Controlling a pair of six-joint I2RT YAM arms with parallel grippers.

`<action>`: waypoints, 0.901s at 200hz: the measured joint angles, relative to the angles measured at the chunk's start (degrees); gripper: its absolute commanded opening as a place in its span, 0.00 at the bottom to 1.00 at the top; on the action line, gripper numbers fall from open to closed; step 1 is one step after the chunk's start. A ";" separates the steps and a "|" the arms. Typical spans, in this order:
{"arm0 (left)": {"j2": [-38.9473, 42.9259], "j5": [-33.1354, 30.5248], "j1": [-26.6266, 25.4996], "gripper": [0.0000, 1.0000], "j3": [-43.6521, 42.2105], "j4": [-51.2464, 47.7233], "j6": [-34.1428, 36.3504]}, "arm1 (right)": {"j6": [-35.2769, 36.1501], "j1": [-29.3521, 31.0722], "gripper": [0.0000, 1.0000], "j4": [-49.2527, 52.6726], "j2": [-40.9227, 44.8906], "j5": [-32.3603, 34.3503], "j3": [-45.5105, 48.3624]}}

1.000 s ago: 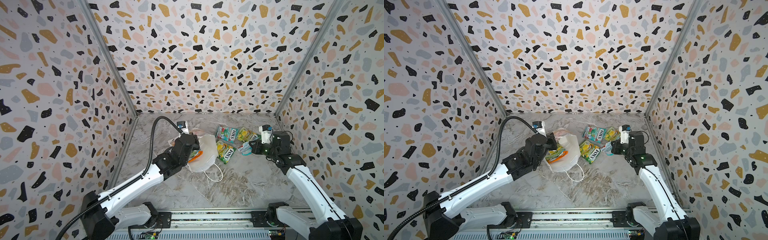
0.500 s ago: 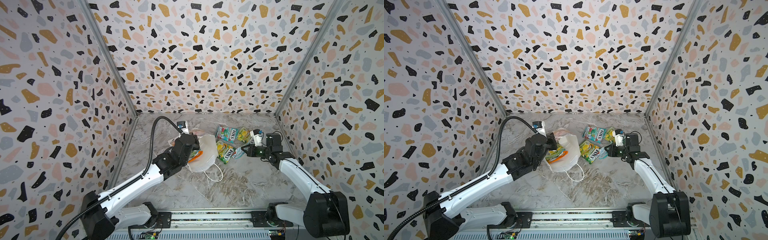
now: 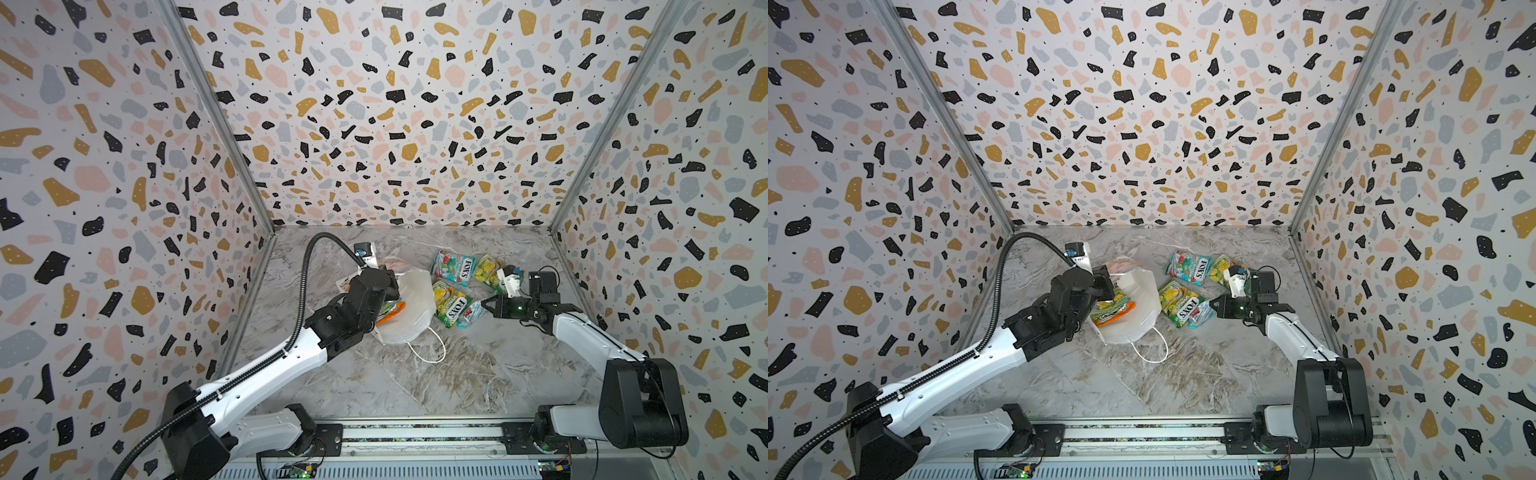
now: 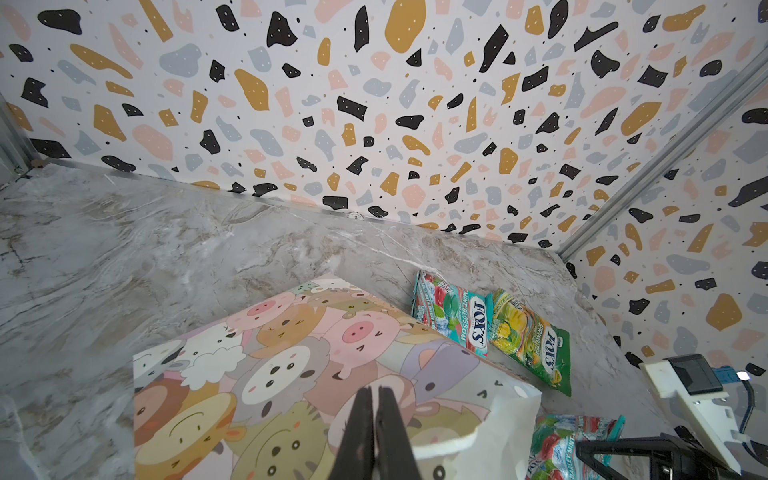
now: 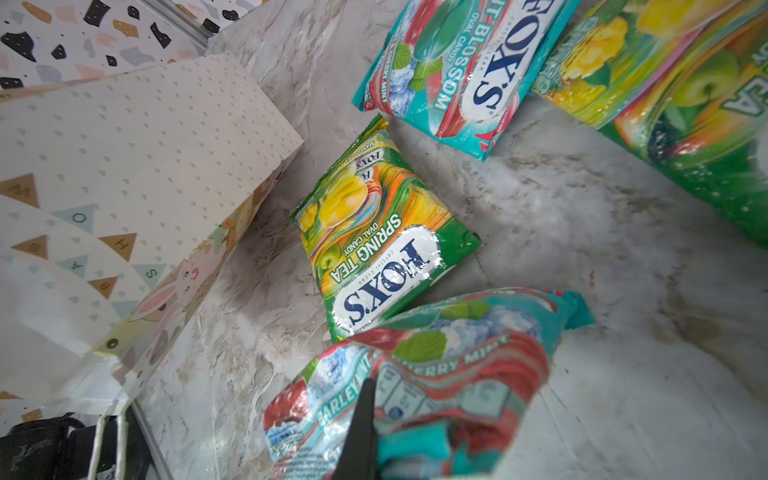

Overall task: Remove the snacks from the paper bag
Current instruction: 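Carry the teal pack beside the other packs and lower it toward the table, then open the right gripper to release the teal pack on the table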

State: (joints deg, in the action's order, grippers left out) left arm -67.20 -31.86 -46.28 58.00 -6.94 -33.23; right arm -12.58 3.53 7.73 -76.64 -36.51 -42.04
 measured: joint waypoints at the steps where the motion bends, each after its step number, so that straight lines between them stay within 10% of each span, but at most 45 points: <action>1: 0.00 0.00 0.00 0.00 0.00 0.00 0.00 | 0.04 0.00 0.01 0.02 0.00 0.11 0.00; 180: 0.00 0.04 0.00 0.00 0.00 -0.85 0.59 | -0.79 0.02 0.59 4.11 2.47 26.18 0.00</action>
State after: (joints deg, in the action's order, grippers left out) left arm -67.20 -31.81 -46.28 58.00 -7.79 -32.64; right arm -13.37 3.55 11.84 -74.17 -10.33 -42.04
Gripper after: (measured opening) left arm 0.047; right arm 0.561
